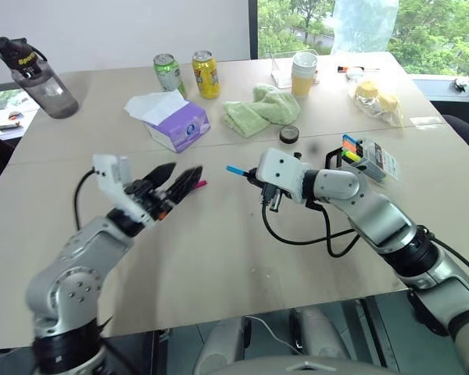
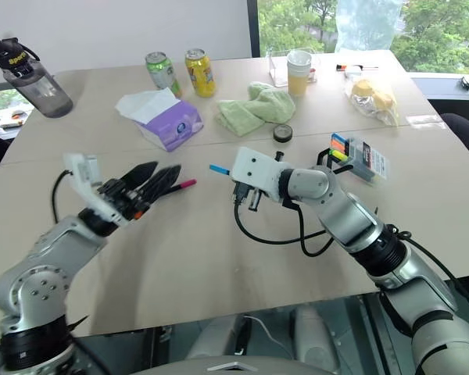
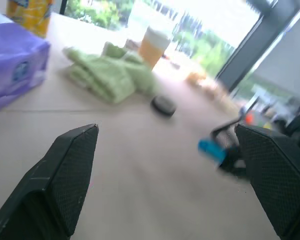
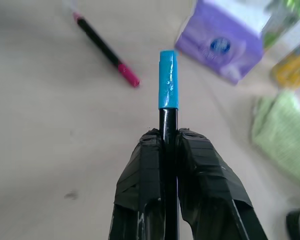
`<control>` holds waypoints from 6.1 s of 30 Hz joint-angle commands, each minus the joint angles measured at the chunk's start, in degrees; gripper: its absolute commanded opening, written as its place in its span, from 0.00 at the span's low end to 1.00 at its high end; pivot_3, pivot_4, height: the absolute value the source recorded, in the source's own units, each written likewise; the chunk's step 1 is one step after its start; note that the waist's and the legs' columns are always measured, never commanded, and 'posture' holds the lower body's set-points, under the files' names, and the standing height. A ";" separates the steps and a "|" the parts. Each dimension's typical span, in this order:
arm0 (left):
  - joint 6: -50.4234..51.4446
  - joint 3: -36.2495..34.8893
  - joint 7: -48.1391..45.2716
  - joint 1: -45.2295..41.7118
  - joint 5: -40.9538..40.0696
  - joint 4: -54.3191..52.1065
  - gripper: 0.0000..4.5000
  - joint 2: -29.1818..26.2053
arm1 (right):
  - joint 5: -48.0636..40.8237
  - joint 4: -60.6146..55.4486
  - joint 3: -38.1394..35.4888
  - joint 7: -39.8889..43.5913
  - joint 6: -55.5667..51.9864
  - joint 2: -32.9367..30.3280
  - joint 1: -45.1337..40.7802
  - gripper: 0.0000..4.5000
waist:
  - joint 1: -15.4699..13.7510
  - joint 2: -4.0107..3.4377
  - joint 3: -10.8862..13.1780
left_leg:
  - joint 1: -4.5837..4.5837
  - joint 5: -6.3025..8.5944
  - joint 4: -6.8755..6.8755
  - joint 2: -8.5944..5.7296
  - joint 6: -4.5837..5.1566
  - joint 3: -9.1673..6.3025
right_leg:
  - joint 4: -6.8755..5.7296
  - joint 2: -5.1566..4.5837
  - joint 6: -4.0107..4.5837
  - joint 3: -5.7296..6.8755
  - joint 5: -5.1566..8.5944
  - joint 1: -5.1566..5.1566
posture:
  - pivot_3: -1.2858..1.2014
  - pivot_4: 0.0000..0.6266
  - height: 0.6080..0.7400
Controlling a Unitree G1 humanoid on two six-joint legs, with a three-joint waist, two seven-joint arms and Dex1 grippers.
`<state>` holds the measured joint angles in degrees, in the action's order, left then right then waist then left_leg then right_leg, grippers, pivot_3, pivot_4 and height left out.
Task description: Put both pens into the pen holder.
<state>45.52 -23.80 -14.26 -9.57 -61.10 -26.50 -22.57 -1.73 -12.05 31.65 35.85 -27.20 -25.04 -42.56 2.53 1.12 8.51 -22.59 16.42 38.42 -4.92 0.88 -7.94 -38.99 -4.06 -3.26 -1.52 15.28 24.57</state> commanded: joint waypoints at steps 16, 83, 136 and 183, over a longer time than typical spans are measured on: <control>-2.75 4.04 -1.45 0.77 -4.89 3.72 0.89 3.09 | 6.78 2.38 -3.65 1.51 11.21 6.22 -1.12 0.00 | -0.10 -0.01 0.00 | 0.03 -0.01 -0.02 0.00 -0.02 0.01 | 0.01 0.03 0.01 0.00 0.00 0.00 | 0.52 0.24 1.00; -15.50 11.22 -35.40 2.71 20.07 -0.10 0.79 -28.03 | 12.16 3.18 -19.34 12.62 -4.31 -12.10 -12.65 0.00 | -0.30 -0.30 0.17 | -0.01 0.00 -0.20 0.02 -0.01 0.07 | 0.11 0.02 0.02 -0.10 0.01 0.09 | 0.52 0.24 1.00; -14.00 11.14 -34.26 3.43 21.35 -1.54 0.80 -26.17 | 7.88 9.19 -18.85 8.77 -16.00 -13.63 -11.95 0.99 | -0.18 -0.32 0.17 | -0.08 0.00 -0.19 0.02 0.00 0.12 | 0.10 0.00 0.02 -0.30 0.01 0.17 | 0.52 0.24 1.00; -29.40 16.66 -44.75 -11.56 42.29 43.84 0.01 -22.70 | -24.84 -9.55 -27.25 18.22 -23.48 -16.38 8.94 1.00 | -0.21 -0.43 0.02 | -0.08 0.00 -0.06 -0.05 0.01 -0.11 | 0.04 -0.08 0.01 0.09 0.01 0.03 | 0.52 0.24 1.00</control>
<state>15.96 -5.39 -58.88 -21.58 -16.10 21.65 -46.32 -25.55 -20.91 4.91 54.64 -49.84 -41.34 -32.52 2.32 0.69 8.52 -22.67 16.41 38.36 -4.96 0.89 -8.05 -38.94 -4.15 -3.25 -1.43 15.28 24.60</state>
